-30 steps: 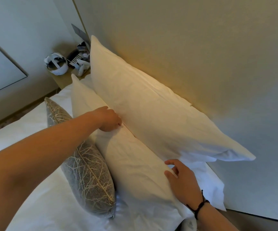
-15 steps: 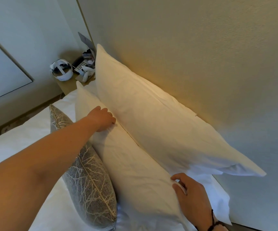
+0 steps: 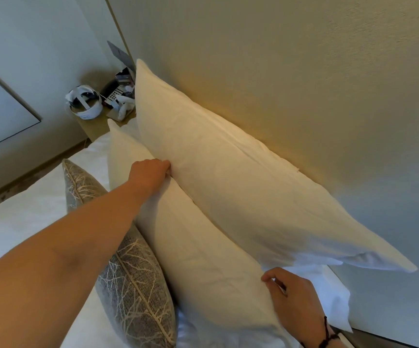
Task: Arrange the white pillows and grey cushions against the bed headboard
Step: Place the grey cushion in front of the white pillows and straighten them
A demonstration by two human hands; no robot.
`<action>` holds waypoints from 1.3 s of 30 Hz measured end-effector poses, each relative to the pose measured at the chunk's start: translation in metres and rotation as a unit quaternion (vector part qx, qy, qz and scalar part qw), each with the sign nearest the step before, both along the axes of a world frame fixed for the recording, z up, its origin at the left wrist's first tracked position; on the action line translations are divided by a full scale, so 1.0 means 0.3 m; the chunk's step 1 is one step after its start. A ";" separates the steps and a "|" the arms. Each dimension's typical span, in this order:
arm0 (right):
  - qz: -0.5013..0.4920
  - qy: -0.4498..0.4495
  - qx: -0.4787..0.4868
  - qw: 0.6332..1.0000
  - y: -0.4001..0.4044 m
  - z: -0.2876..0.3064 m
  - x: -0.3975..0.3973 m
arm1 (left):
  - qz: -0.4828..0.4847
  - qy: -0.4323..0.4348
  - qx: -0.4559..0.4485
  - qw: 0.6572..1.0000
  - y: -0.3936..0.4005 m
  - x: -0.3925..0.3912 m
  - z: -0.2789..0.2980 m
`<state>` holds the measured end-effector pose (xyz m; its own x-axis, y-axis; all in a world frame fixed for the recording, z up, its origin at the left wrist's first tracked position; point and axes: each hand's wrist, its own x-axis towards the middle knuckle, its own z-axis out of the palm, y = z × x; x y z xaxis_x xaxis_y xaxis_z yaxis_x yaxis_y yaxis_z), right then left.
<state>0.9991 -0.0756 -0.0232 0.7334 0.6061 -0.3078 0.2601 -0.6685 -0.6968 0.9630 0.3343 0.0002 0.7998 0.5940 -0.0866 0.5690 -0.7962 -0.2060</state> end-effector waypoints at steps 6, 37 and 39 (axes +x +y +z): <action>0.030 0.015 -0.058 0.998 0.008 -0.023 -0.004 | 0.115 -0.004 -0.100 0.988 -0.014 -0.008 -0.003; 0.367 -0.067 -0.145 0.916 -0.002 0.049 -0.053 | 0.423 -0.514 -0.449 0.596 -0.583 -0.715 0.013; 0.370 -0.075 -0.145 0.914 -0.003 0.062 -0.038 | 0.430 -0.508 -0.467 0.583 -0.549 -0.726 0.000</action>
